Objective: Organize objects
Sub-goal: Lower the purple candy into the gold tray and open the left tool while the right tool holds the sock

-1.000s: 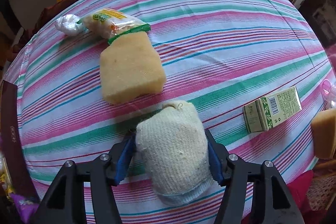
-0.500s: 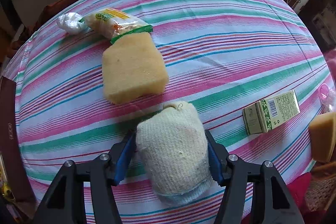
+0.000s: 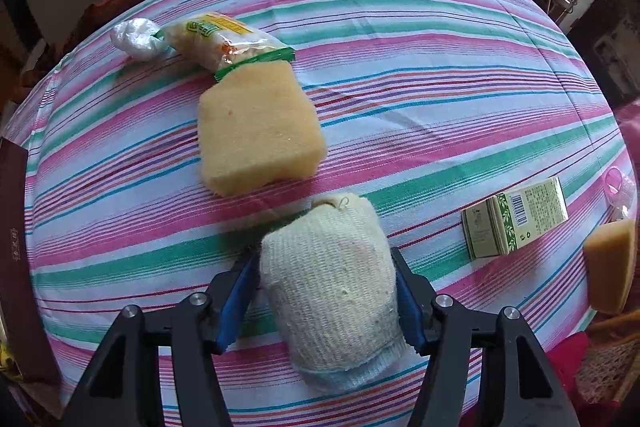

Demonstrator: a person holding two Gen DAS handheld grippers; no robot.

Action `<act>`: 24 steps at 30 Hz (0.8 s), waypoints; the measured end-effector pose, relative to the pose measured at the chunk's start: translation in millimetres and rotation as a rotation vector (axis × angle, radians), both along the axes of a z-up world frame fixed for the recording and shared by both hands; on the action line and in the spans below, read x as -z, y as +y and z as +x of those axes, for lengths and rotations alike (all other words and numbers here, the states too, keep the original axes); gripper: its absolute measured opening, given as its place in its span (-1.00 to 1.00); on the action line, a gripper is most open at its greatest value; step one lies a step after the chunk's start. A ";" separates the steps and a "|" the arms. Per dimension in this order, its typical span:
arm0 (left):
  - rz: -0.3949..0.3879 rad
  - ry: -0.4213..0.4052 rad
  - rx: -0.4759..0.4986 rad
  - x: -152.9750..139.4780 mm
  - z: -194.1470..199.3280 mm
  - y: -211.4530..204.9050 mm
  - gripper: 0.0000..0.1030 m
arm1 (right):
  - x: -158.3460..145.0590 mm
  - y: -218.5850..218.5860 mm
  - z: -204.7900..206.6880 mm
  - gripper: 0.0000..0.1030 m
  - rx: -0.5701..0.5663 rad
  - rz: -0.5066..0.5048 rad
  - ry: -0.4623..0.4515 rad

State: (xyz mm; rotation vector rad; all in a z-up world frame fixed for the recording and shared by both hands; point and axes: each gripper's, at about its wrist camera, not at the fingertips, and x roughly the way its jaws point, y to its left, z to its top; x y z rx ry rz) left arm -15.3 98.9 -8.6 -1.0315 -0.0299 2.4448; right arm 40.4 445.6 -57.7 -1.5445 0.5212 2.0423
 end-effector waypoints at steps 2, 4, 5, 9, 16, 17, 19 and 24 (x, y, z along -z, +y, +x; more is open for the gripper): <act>-0.010 -0.004 -0.014 1.7 -2.8 -5.6 -0.37 | -1.3 1.1 -0.5 0.25 -0.002 0.005 -0.001; -0.011 -0.007 -0.025 3.1 -4.8 -8.2 -0.37 | -2.5 2.5 -1.2 0.25 -0.004 0.008 -0.002; -0.016 -0.011 -0.027 4.3 -6.2 -8.8 -0.37 | -3.1 3.2 -1.6 0.25 -0.005 0.010 -0.003; -0.011 -0.040 -0.031 11.3 -10.4 -17.7 -0.37 | -5.3 6.5 -2.7 0.25 -0.010 0.017 -0.005; 0.113 -0.171 -0.085 27.7 -27.0 -65.3 -0.37 | -5.7 10.3 2.5 0.25 -0.011 0.019 -0.005; 0.120 -0.178 -0.090 29.4 -27.7 -71.2 -0.37 | -6.1 12.3 4.8 0.25 -0.012 0.020 -0.006; 0.110 -0.199 -0.064 34.3 -29.4 -76.5 -0.37 | -7.4 14.0 4.2 0.24 -0.015 0.024 -0.006; 0.015 -0.224 -0.044 51.7 -34.1 -67.9 -0.37 | -10.6 19.4 3.0 0.24 -0.023 0.025 -0.005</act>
